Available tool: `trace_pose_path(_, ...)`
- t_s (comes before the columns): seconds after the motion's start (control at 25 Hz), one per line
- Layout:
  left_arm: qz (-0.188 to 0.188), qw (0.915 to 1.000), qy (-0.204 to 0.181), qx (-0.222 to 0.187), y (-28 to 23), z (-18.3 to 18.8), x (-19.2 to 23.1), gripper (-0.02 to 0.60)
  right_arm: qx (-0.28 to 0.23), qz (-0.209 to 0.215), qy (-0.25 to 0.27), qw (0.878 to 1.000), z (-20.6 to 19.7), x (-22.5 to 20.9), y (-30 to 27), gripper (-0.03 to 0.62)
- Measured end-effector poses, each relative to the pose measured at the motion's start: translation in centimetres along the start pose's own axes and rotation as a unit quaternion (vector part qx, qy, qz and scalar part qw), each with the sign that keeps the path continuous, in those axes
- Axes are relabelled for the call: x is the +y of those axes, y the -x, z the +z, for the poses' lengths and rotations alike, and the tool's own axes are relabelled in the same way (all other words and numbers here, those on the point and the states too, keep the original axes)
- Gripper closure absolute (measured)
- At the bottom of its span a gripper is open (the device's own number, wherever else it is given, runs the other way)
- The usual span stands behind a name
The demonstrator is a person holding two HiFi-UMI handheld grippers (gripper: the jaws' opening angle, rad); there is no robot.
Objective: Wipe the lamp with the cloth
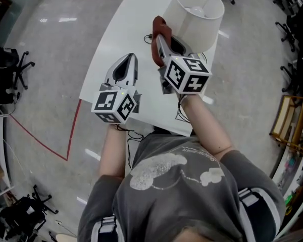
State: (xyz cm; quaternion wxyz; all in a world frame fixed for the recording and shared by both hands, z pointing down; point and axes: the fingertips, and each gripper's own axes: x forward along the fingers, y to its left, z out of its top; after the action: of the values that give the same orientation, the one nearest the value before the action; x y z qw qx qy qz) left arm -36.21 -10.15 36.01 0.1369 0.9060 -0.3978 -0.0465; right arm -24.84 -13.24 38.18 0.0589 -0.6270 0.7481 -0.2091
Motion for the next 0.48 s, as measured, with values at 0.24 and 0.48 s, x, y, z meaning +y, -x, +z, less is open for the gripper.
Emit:
trace_pose_path(0.24, 0.019, 0.9996, 0.011, 0.017, 0.3, -3.0, -1.1, 0.574, 0.056, 0.013, 0.008, 0.998, -5.1, -1.5, 1.7, 0.508)
trace_pose_path(0.48, 0.052, 0.9984, 0.01, 0.018, 0.7, -4.2, -2.6, 0.574, 0.08, 0.043, 0.011, 0.996, -6.7, -2.7, 3.0, 0.508)
